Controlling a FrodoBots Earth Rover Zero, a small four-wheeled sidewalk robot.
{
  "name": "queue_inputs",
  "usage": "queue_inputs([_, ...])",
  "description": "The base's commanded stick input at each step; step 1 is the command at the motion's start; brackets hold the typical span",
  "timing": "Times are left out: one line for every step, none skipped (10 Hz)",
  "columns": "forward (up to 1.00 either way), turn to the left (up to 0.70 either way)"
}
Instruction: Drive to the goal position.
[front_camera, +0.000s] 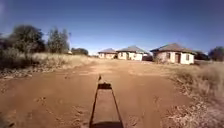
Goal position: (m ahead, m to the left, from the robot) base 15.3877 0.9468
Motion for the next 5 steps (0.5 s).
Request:
queue_inputs([0.5, 0.0])
queue_inputs([0.5, 0.0])
queue_inputs([0.5, 0.0])
queue_inputs([0.5, 0.0])
queue_inputs([0.5, 0.0])
